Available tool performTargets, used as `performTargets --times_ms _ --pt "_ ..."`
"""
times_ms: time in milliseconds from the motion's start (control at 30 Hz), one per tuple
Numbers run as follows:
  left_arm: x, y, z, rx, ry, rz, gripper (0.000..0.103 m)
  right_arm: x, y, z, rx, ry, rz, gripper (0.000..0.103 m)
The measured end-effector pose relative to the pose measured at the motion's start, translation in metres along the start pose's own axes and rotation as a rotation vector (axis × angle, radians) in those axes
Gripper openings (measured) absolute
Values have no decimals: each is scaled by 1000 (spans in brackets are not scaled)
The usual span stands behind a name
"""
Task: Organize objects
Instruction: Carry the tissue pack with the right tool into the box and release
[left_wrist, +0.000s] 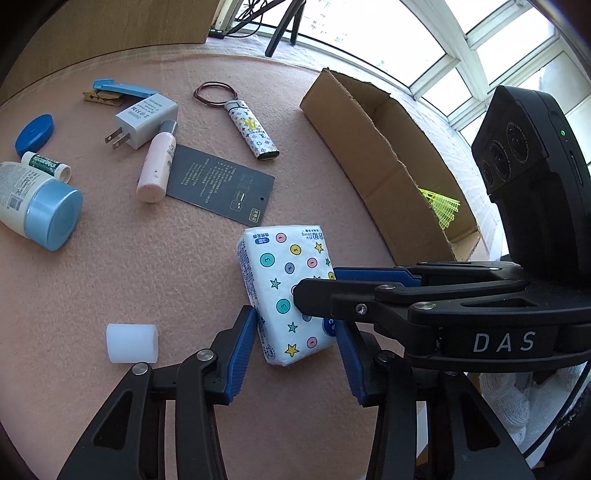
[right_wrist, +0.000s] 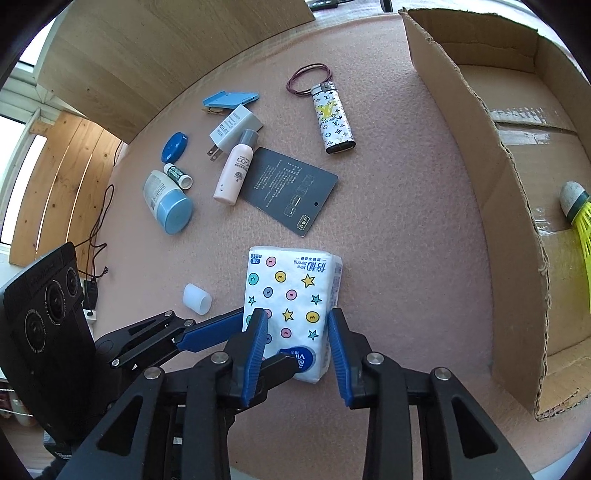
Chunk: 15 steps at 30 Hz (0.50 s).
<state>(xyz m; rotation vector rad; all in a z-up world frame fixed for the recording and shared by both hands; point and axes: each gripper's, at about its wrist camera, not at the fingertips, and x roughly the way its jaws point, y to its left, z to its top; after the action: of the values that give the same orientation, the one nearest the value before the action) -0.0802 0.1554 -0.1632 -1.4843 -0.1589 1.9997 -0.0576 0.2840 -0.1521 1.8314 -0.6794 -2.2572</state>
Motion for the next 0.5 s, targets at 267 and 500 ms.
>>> performTargets --times_ms 267,500 --pt "-27 -24 15 55 -74 28 46 -30 7 0 -20 -83 21 31" --pt "-40 -60 44 138 -138 24 46 -74 6 9 -38 -188 8 31"
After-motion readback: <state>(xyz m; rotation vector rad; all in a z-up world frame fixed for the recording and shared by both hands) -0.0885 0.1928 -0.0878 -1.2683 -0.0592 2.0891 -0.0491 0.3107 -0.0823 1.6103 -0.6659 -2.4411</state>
